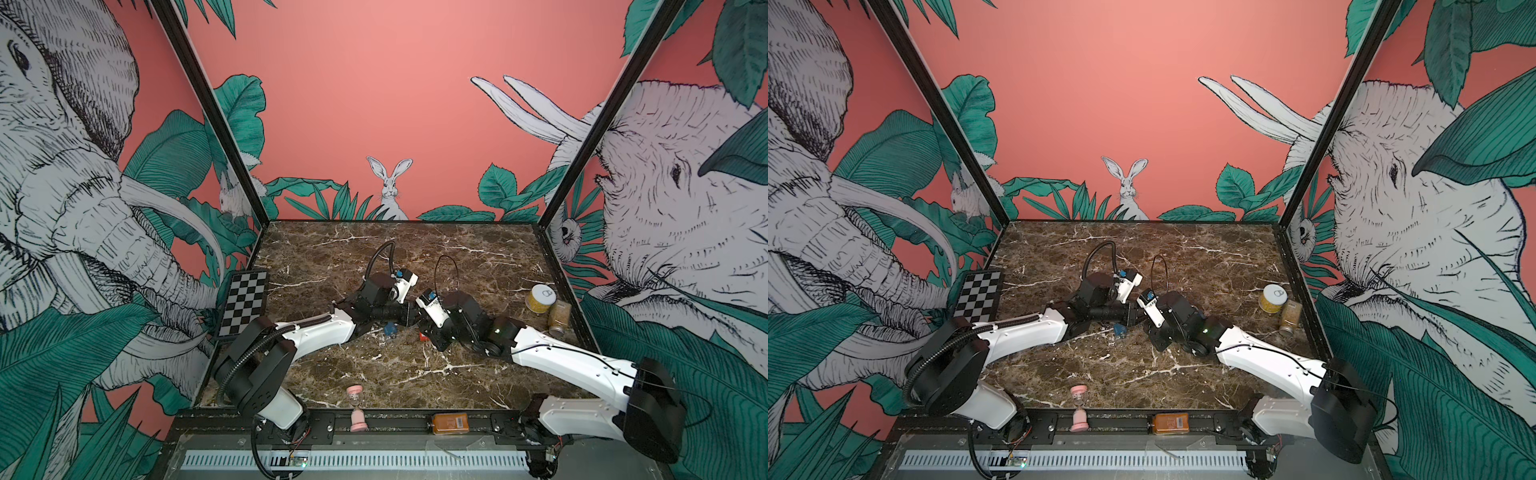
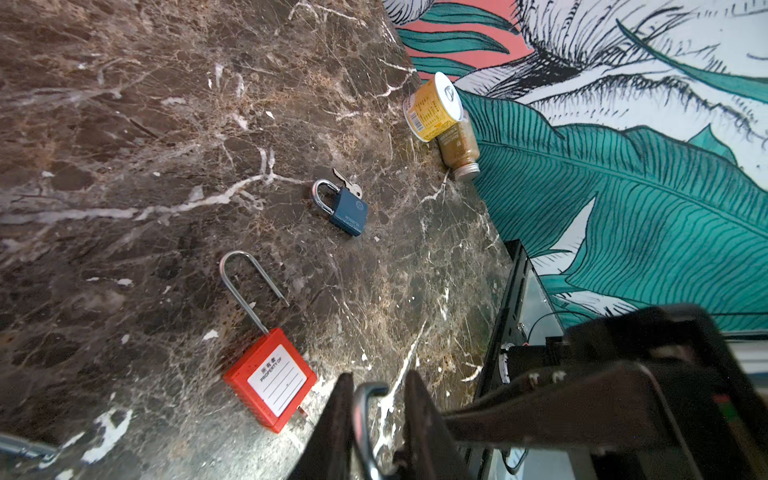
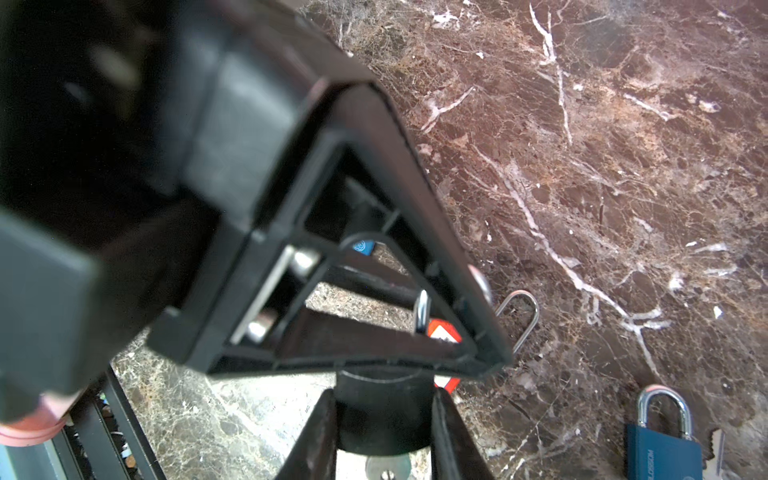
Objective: Lock with the key
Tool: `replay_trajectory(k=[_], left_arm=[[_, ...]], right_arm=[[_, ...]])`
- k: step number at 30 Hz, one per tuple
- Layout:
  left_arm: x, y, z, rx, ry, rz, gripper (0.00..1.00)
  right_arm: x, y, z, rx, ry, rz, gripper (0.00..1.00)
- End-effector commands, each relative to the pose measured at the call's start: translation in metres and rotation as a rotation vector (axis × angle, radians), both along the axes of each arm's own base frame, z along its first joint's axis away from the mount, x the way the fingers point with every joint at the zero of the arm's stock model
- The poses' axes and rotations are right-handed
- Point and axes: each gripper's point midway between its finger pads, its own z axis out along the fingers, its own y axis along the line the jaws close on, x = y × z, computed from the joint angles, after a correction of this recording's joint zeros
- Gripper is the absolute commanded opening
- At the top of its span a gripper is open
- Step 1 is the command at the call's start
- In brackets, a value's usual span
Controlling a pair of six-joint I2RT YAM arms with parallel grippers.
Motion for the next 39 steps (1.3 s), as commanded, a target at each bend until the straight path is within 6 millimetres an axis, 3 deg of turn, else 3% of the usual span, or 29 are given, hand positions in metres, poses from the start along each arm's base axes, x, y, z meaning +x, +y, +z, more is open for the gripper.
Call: replay_trajectory(k=[1, 2, 12, 14, 18, 21, 31, 39], left_arm=[[0.003, -0.006, 0.012, -0.034, -0.018, 0.000, 0.10], [0.003, -0.006, 0.011, -0.034, -0.014, 0.001, 0.00], [0.008, 0.001, 0.023, -0.058, -0.031, 0.065, 0.00], [0.011, 0.000, 0.031, -0.081, -0.039, 0.076, 0.00], [0.013, -0.003, 0.047, -0.130, -0.055, 0.085, 0.00], [0.014, -0.001, 0.056, -0.151, -0.078, 0.098, 0.00], [0.028, 0.013, 0.082, -0.245, -0.089, 0.188, 0.00], [0.050, 0.033, 0.129, -0.405, -0.083, 0.289, 0.00]], right_arm=[[0.010, 0.010, 0.019, 0.030, -0.062, -0.004, 0.22], [0.011, 0.010, 0.019, 0.030, -0.065, -0.004, 0.22], [0.026, 0.010, 0.024, 0.032, -0.103, -0.073, 0.27], [0.028, 0.012, 0.028, 0.048, -0.111, -0.077, 0.33], [0.036, 0.012, 0.037, 0.070, -0.109, -0.102, 0.56], [0.043, 0.009, 0.046, 0.115, -0.098, -0.129, 0.66], [0.058, -0.013, 0.086, 0.363, -0.097, -0.213, 0.67], [0.067, -0.033, 0.115, 0.382, -0.270, -0.245, 0.70]])
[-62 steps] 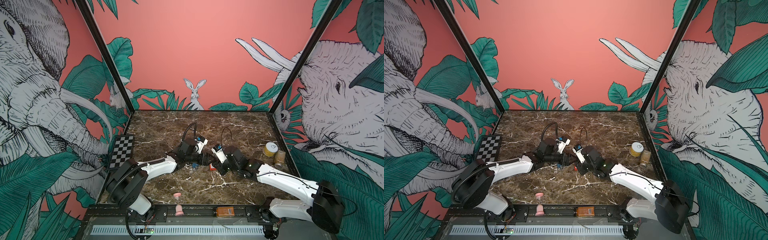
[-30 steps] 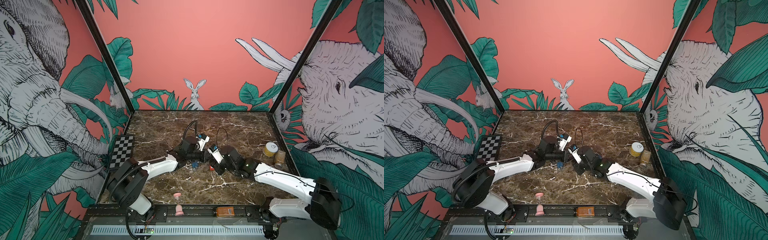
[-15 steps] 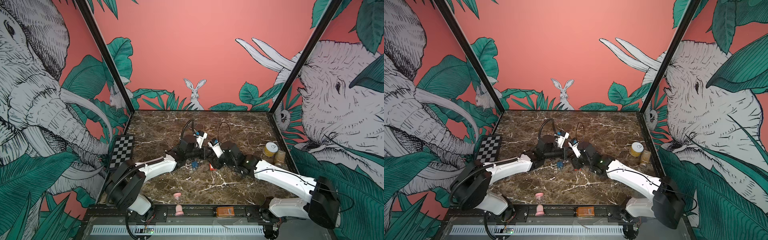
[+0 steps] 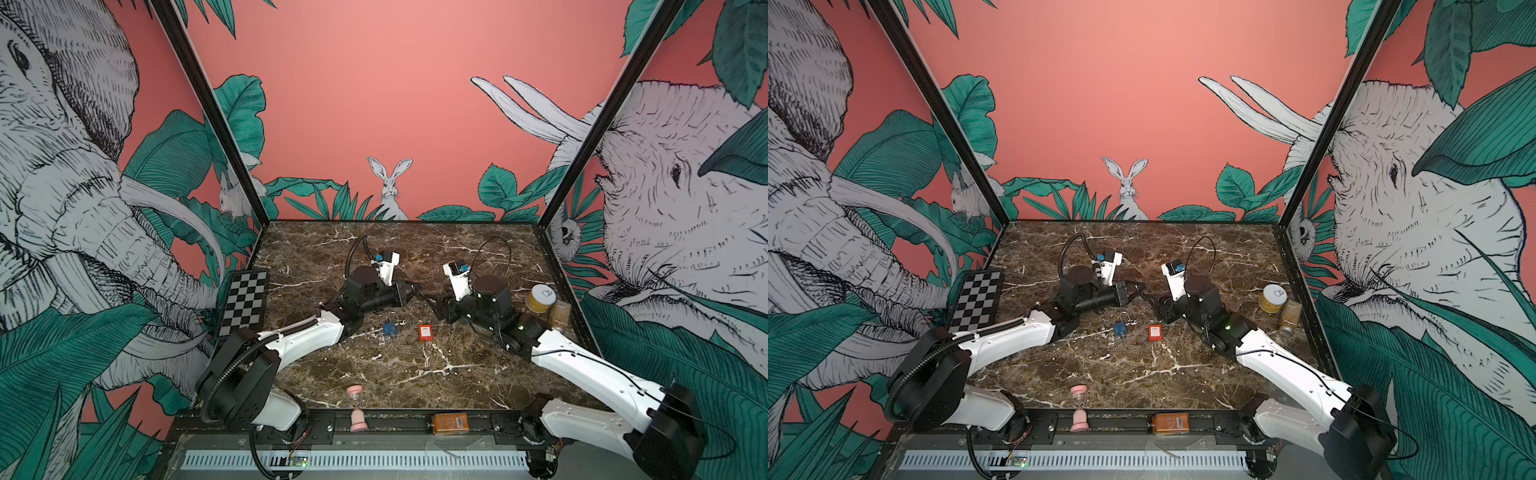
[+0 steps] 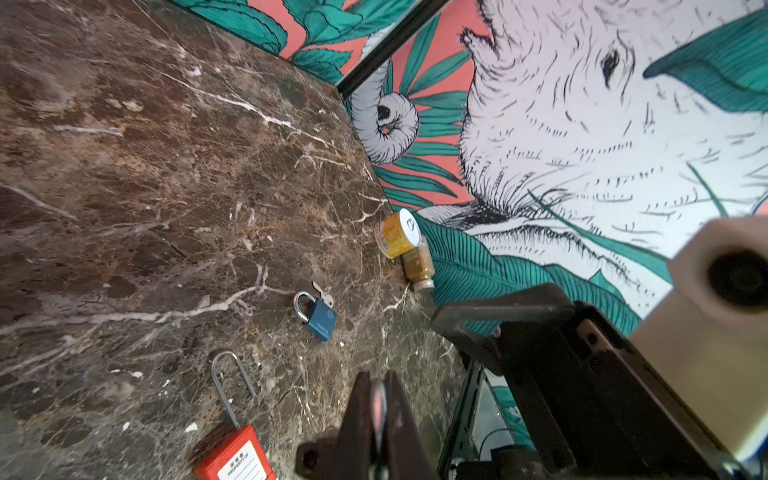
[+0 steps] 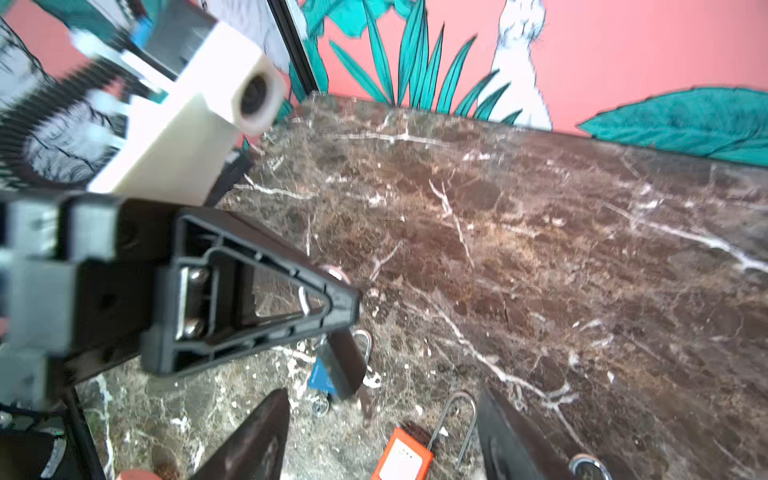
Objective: Lock with the key
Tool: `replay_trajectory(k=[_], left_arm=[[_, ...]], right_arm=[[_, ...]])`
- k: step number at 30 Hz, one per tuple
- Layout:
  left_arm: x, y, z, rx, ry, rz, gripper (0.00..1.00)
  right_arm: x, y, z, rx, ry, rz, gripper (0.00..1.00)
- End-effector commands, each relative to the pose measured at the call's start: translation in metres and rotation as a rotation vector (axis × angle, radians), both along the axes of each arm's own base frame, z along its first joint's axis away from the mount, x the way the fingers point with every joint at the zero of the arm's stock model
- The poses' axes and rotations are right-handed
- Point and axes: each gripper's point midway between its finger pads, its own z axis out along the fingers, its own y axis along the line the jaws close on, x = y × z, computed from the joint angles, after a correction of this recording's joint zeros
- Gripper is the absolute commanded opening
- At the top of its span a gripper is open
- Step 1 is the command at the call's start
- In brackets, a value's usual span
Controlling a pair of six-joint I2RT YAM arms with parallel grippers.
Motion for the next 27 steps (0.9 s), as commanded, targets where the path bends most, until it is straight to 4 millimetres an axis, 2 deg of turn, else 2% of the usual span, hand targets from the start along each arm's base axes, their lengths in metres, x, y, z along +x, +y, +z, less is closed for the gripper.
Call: replay_trajectory(k=[1, 3, 6, 14, 21, 27], left_arm=[[0.004, 0.009, 0.059, -0.143, -0.086, 0.042, 0.00], [0.006, 0.012, 0.063, -0.158, -0.081, 0.065, 0.00], [0.010, 0.018, 0.070, -0.216, -0.062, 0.090, 0.00], [0.017, 0.028, 0.078, -0.355, 0.002, 0.139, 0.00], [0.023, 0.023, 0.078, -0.500, 0.087, 0.115, 0.00], [0.026, 0.017, 0.074, -0.582, 0.158, 0.083, 0.00]], right_arm=[[0.010, -0.005, 0.025, 0.037, -0.082, -0.022, 0.70], [0.009, 0.000, 0.027, 0.069, -0.043, 0.025, 0.68], [0.009, 0.006, 0.031, 0.152, -0.030, 0.062, 0.58], [0.010, 0.010, 0.040, 0.275, -0.054, 0.127, 0.47], [0.013, 0.008, 0.047, 0.381, -0.057, 0.190, 0.42], [0.015, 0.014, 0.050, 0.341, -0.095, 0.239, 0.42]])
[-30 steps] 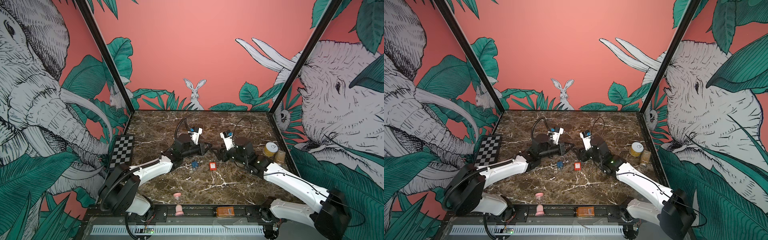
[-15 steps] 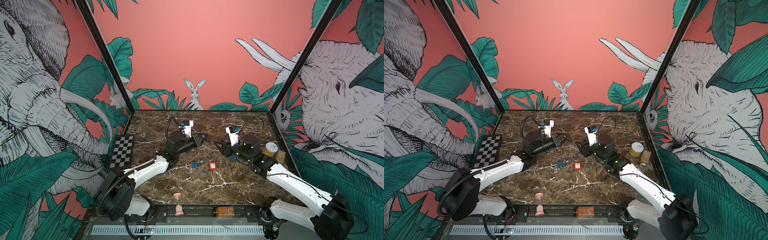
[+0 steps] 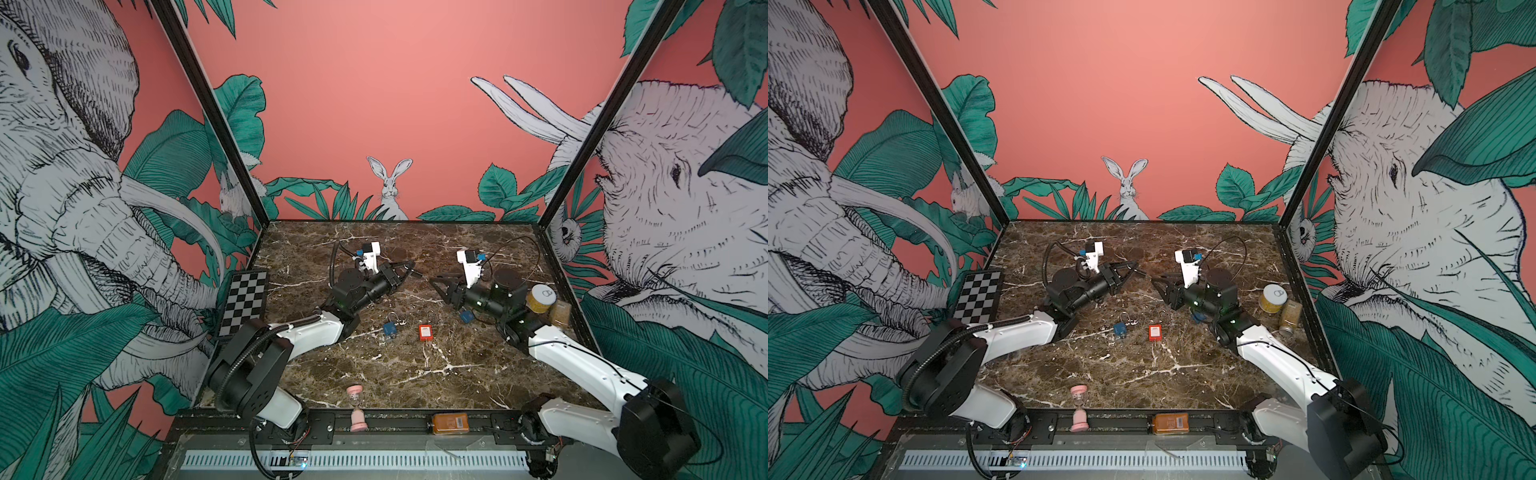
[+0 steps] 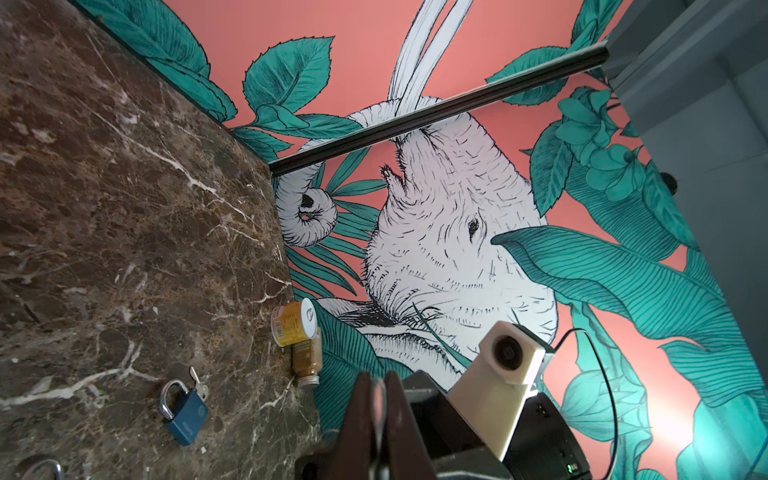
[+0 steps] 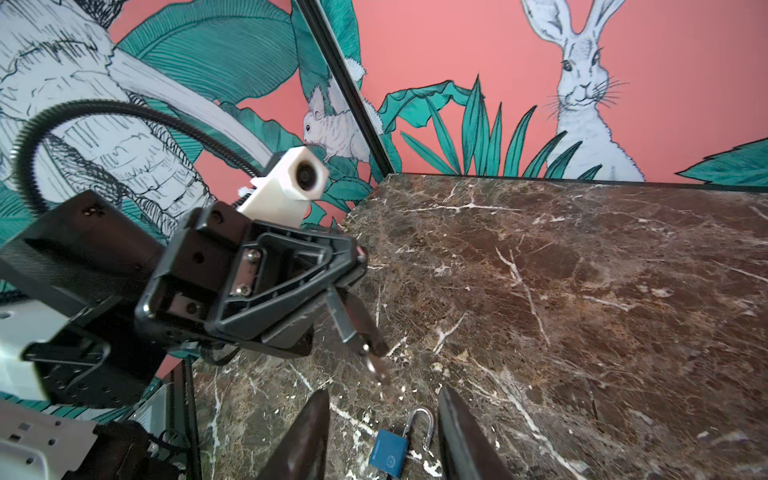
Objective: Lock with the key
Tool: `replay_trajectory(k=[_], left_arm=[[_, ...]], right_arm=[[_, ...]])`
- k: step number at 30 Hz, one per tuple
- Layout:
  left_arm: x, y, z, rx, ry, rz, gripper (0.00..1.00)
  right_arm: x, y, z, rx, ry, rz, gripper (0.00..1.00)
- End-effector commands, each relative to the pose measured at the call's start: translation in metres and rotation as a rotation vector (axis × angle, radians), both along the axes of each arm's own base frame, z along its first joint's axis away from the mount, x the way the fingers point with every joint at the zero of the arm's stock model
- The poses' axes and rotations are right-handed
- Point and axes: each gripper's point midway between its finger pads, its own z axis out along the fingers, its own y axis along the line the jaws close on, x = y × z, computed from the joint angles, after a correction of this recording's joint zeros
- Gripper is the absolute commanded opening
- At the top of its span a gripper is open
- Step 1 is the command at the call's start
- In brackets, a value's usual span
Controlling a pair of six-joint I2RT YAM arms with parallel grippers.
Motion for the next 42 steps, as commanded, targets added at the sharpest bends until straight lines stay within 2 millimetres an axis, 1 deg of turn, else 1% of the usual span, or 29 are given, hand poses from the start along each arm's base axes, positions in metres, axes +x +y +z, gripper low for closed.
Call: replay_trajectory(k=[1, 6, 8, 10, 16, 19, 26, 29, 30, 31, 38, 42], left_arm=[[-0.006, 0.003, 0.031, -0.131, -0.031, -0.029, 0.00], [-0.006, 0.001, 0.028, -0.117, -0.024, -0.035, 0.00], [-0.006, 0.001, 0.029, -0.118, -0.027, -0.039, 0.00], [-0.006, 0.000, 0.030, -0.118, -0.031, -0.043, 0.00], [-0.007, -0.001, 0.030, -0.131, -0.031, -0.051, 0.00], [-0.008, -0.001, 0.032, -0.132, -0.036, -0.055, 0.00], [-0.009, -0.001, 0.033, -0.136, -0.037, -0.061, 0.00], [-0.009, -0.002, 0.033, -0.135, -0.037, -0.067, 0.00], [-0.009, -0.003, 0.034, -0.137, -0.039, -0.069, 0.00], [-0.009, -0.003, 0.034, -0.139, -0.038, -0.069, 0.00], [-0.009, -0.005, 0.036, -0.147, -0.043, -0.081, 0.00], [-0.011, -0.007, 0.036, -0.152, -0.043, -0.092, 0.00]], right_arm=[[-0.001, 0.008, 0.026, 0.013, -0.113, 0.059, 0.42], [0.002, 0.013, 0.026, -0.053, -0.131, 0.091, 0.43], [0.006, 0.013, 0.025, -0.063, -0.133, 0.084, 0.43], [0.011, 0.015, 0.023, -0.082, -0.127, 0.080, 0.40], [0.016, 0.024, 0.018, -0.087, -0.112, 0.115, 0.36], [0.017, 0.025, 0.016, -0.089, -0.106, 0.117, 0.35], [0.015, 0.030, 0.015, -0.082, -0.098, 0.134, 0.30], [0.014, 0.033, 0.017, -0.077, -0.101, 0.140, 0.23], [0.013, 0.035, 0.017, -0.077, -0.099, 0.145, 0.18], [0.013, 0.035, 0.016, -0.079, -0.095, 0.147, 0.16], [0.013, 0.039, 0.017, -0.069, -0.092, 0.150, 0.17], [0.014, 0.041, 0.018, -0.062, -0.090, 0.146, 0.22]])
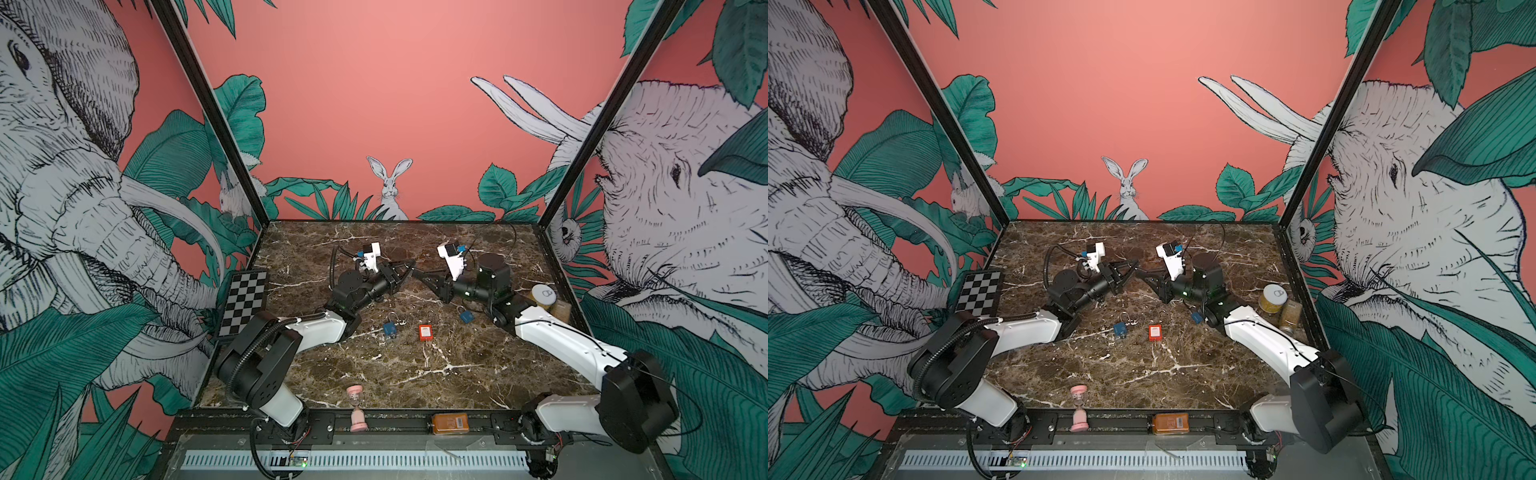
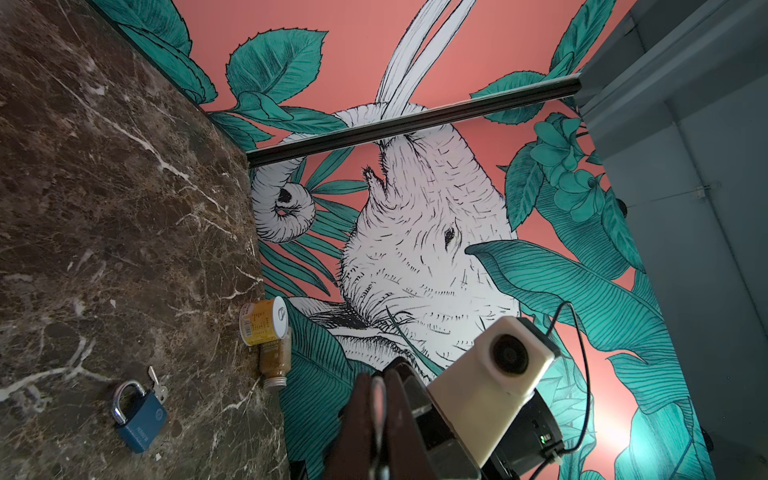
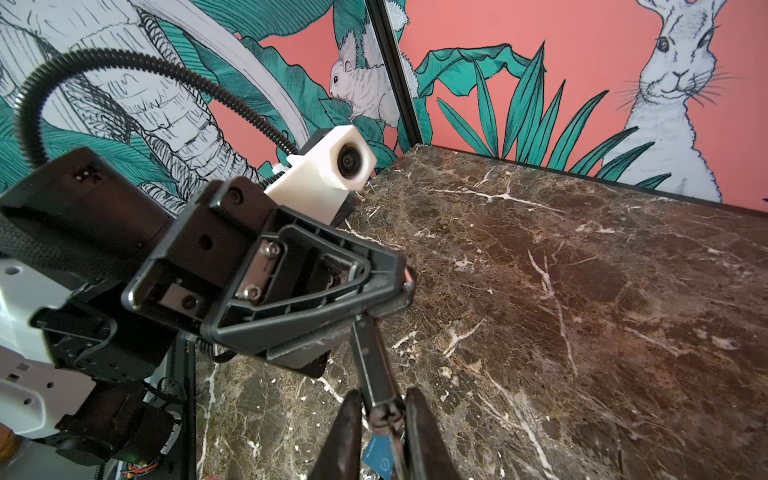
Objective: Lock with the key
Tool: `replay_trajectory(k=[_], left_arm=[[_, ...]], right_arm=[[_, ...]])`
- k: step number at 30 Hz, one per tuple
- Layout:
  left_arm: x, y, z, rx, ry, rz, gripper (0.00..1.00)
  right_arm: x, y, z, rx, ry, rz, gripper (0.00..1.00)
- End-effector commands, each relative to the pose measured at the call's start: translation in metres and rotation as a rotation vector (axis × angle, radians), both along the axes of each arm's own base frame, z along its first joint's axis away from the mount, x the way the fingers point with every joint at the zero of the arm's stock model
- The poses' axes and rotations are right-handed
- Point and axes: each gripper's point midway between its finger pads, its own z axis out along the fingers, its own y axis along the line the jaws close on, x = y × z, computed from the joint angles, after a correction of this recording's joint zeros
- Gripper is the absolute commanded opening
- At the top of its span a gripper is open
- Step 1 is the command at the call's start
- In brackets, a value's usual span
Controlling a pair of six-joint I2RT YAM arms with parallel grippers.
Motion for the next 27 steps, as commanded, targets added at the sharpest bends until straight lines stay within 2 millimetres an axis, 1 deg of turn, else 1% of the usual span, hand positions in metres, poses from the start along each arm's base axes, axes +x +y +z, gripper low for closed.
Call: replay_trajectory(k=[1, 4, 6, 7, 11, 14, 17, 18, 20, 21, 22, 23, 27], left_arm=[[-0.010, -0.004, 0.031, -0.071, -0.078, -0.042, 0.00], [-0.011, -0.004, 0.032, -0.073, -0.080, -0.044, 0.00], [-0.011, -0.004, 0.032, -0.072, -0.082, -0.043, 0.00], [-0.011, -0.004, 0.031, -0.071, -0.081, -0.043, 0.00], [-0.011, -0.004, 0.029, -0.066, -0.078, -0.043, 0.00], [-0.011, -0.004, 0.025, -0.058, -0.073, -0.046, 0.00], [-0.011, -0.005, 0.018, -0.040, -0.068, -0.051, 0.00], [-0.012, -0.005, 0.015, -0.031, -0.070, -0.051, 0.08], [-0.013, -0.002, 0.011, -0.006, -0.090, -0.039, 0.56], [-0.013, 0.001, 0.009, 0.018, -0.106, -0.031, 0.77], [-0.013, 0.004, 0.006, 0.047, -0.118, -0.022, 0.88], [-0.012, 0.008, 0.004, 0.086, -0.135, -0.010, 0.91], [-0.010, 0.022, 0.006, 0.265, -0.251, 0.017, 0.93]], right_arm=[[0.003, 0.009, 0.023, 0.045, -0.054, 0.014, 0.22], [0.004, 0.010, 0.024, 0.047, -0.054, 0.015, 0.22], [0.004, 0.010, 0.024, 0.045, -0.052, 0.016, 0.21], [0.004, 0.010, 0.024, 0.046, -0.051, 0.016, 0.18], [0.002, 0.009, 0.025, 0.048, -0.055, 0.014, 0.12], [0.001, 0.007, 0.027, 0.057, -0.056, 0.003, 0.00], [0.001, 0.005, 0.032, 0.076, -0.049, -0.006, 0.00], [0.001, 0.006, 0.033, 0.079, -0.036, -0.007, 0.00], [0.002, 0.005, 0.032, 0.063, 0.016, -0.010, 0.00], [0.003, 0.004, 0.031, 0.051, 0.052, -0.018, 0.00], [0.003, 0.002, 0.030, 0.042, 0.089, -0.021, 0.00], [0.001, 0.000, 0.029, 0.039, 0.125, -0.017, 0.00], [-0.008, -0.010, 0.027, 0.012, 0.271, 0.014, 0.00]])
